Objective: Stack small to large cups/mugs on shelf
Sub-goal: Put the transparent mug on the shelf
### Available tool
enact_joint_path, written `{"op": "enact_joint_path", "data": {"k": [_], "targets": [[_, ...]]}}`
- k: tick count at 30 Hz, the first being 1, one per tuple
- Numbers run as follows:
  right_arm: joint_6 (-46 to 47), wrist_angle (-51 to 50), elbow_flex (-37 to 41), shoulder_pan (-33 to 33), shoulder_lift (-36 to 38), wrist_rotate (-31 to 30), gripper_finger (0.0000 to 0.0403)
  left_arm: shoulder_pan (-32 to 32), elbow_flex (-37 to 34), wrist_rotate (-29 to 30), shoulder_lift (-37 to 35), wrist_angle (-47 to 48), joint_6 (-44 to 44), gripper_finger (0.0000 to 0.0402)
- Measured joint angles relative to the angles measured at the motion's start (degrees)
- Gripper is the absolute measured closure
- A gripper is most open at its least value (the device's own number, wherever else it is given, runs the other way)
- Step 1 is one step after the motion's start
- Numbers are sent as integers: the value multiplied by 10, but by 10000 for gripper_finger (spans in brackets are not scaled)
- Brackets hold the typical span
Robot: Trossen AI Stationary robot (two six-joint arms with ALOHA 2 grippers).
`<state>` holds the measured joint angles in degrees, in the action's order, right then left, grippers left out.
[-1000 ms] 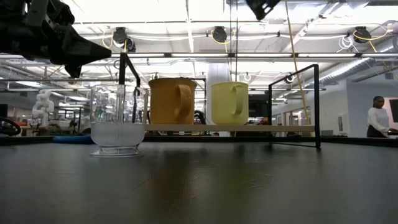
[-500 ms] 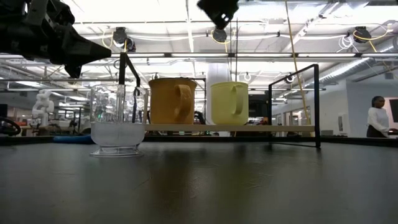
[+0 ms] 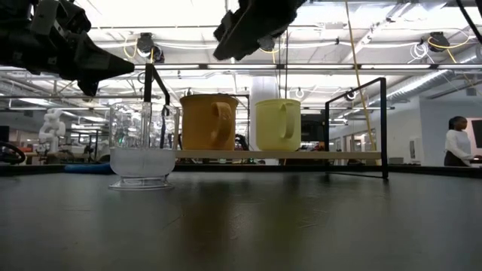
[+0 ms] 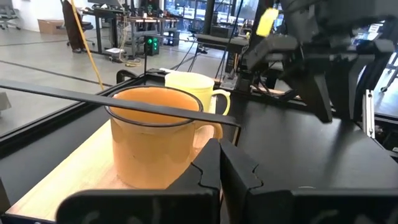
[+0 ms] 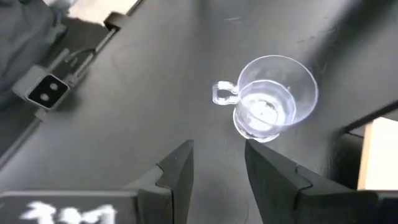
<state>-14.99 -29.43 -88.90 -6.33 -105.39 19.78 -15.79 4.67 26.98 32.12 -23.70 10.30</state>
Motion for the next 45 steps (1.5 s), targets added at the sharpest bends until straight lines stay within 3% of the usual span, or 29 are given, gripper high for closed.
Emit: {"op": "enact_joint_path", "data": {"k": [8, 15, 21, 31, 38, 45], "targets": [[-87, 18, 0, 2, -35, -5, 267, 0, 0, 0, 0, -1, 3, 393], [-184, 37, 0, -16, -43, -66, 267, 0, 0, 0, 0, -4, -5, 399], [-167, 81, -6, -7, -43, -74, 267, 0, 0, 0, 0, -4, -10, 384], [-142, 83, -31, 5, -42, -28, 267, 0, 0, 0, 0, -4, -11, 399], [-84, 104, -32, 5, -63, -14, 267, 0, 0, 0, 0, -4, -11, 379], [-105, 99, -30, 2, -92, -13, 267, 0, 0, -1, 0, -4, -5, 394]]}}
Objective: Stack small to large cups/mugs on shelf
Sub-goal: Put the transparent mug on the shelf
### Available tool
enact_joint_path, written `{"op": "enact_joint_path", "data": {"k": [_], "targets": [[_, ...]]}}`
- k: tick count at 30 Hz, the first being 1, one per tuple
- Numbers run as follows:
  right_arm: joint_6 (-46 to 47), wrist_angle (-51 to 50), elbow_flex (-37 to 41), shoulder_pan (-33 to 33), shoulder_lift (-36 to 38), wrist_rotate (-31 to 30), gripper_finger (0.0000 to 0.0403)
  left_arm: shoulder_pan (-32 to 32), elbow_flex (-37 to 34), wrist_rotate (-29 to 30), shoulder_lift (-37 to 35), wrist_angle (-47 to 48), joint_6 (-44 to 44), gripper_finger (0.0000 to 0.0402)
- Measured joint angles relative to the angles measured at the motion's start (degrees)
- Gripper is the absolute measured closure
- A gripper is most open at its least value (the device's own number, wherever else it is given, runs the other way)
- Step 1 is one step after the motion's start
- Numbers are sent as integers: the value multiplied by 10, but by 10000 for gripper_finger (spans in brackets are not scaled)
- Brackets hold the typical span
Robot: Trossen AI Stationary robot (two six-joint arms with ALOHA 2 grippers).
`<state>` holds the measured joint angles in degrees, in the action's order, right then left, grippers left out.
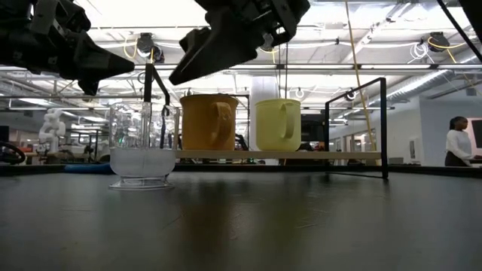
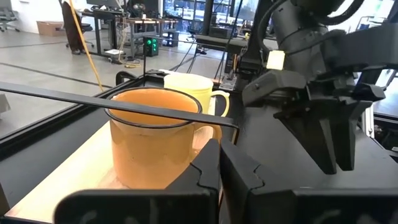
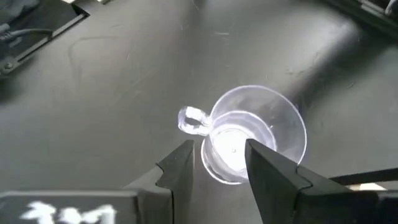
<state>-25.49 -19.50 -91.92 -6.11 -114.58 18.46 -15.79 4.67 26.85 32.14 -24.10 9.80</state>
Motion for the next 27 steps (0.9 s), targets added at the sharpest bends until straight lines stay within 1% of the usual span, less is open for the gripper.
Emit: {"op": "enact_joint_path", "data": {"k": [4, 9, 13, 16, 21, 23, 27], "targets": [[-21, 3, 0, -3, 1, -3, 267, 0, 0, -11, 0, 0, -1, 397], [-51, 17, 0, -13, 1, -3, 267, 0, 0, -14, 0, 0, -5, 379], [-67, 18, -1, -16, -7, -3, 267, 0, 0, -14, 0, 0, -5, 374], [-78, 19, 0, -16, -22, -4, 267, 0, 0, -14, 0, 1, -5, 377], [-104, 13, 0, -16, -34, -34, 267, 0, 0, -14, 0, 4, -6, 392], [-112, 8, 0, -16, -34, -36, 267, 0, 0, -14, 0, 4, -5, 398], [-117, 20, 0, -16, -34, -37, 267, 0, 0, -14, 1, 6, -5, 395]]}}
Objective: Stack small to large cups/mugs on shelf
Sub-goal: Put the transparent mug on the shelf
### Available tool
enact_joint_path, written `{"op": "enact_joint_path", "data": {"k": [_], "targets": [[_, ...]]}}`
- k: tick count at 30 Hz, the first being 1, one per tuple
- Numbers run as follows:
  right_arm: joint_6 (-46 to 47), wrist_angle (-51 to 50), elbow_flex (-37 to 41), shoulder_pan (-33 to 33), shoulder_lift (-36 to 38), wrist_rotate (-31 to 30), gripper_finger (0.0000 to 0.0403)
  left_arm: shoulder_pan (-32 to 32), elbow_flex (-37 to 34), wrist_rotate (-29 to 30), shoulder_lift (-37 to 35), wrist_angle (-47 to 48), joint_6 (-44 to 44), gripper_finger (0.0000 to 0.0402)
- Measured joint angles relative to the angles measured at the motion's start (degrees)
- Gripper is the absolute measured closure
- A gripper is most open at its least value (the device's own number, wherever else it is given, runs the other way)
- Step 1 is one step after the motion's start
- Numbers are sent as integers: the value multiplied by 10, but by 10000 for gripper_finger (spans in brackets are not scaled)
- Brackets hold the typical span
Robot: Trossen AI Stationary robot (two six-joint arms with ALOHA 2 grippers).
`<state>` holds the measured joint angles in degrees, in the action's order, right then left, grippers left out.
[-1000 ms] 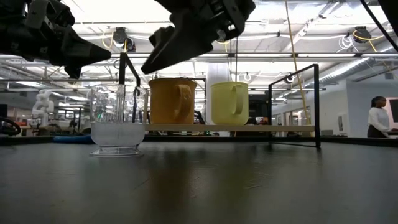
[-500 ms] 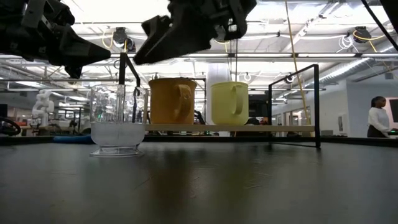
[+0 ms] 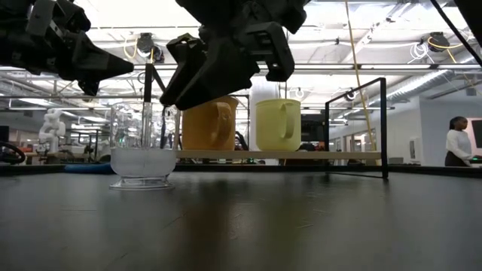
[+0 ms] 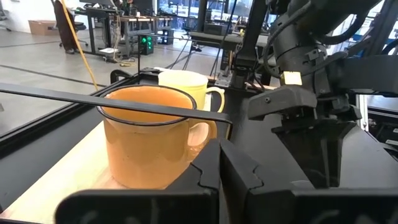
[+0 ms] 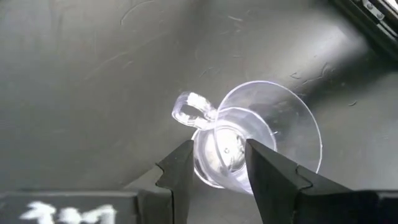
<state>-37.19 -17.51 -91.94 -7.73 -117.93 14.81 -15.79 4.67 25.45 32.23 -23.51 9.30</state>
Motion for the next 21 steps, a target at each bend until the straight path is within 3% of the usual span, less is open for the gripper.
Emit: {"op": "enact_joint_path", "data": {"k": [8, 21], "targets": [[-10, 15, 0, 0, -5, 0, 269, 0, 0, 0, 0, 3, 0, 370], [-15, 34, 0, 0, -29, -15, 292, 0, 0, 0, 0, 15, 0, 369]]}}
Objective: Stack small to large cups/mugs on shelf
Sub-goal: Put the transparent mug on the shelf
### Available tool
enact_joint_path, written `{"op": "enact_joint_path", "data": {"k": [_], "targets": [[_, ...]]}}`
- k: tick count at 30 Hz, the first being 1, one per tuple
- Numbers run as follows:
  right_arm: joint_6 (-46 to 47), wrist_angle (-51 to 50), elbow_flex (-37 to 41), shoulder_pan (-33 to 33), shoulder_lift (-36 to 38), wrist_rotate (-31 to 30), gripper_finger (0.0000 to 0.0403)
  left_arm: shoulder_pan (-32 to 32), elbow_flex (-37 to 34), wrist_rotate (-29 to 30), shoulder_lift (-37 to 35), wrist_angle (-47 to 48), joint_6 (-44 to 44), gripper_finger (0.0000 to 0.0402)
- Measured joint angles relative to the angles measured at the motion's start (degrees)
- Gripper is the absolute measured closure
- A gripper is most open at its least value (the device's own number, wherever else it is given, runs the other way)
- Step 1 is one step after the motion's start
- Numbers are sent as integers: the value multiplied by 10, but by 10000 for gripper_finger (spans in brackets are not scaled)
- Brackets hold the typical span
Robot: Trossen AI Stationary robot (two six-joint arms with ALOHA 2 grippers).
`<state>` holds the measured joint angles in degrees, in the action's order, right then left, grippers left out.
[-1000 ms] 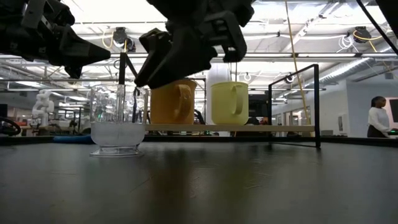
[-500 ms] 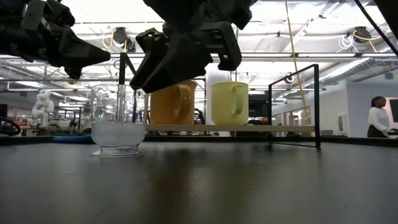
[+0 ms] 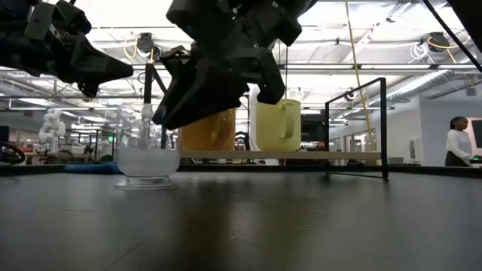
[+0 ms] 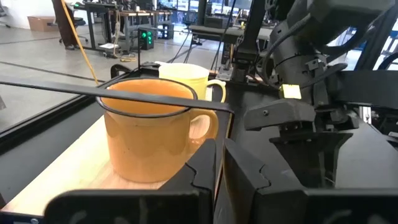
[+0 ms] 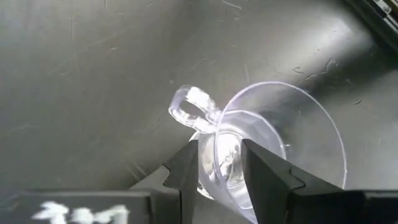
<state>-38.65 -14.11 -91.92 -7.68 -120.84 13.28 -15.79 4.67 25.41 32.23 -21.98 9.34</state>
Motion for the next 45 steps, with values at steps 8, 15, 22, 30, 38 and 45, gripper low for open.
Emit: {"op": "enact_joint_path", "data": {"k": [8, 15, 22, 30, 38, 45], "targets": [[1, 2, 0, 0, 2, 0, 359, 0, 0, 0, 0, 5, 0, 369], [4, 2, 0, 0, 2, 0, 397, 0, 0, 0, 0, 8, -1, 369], [9, -76, -39, -2, 2, 0, 401, 0, 0, 0, 0, 9, 1, 369], [30, -185, -117, -20, 2, 0, 402, 0, 0, 1, 0, 9, 2, 369], [54, -207, -121, -26, 26, 3, 402, 0, 0, 1, 0, 9, 2, 369], [69, -230, -122, -35, 48, 4, 402, 0, 0, 1, 0, 8, 2, 369]]}}
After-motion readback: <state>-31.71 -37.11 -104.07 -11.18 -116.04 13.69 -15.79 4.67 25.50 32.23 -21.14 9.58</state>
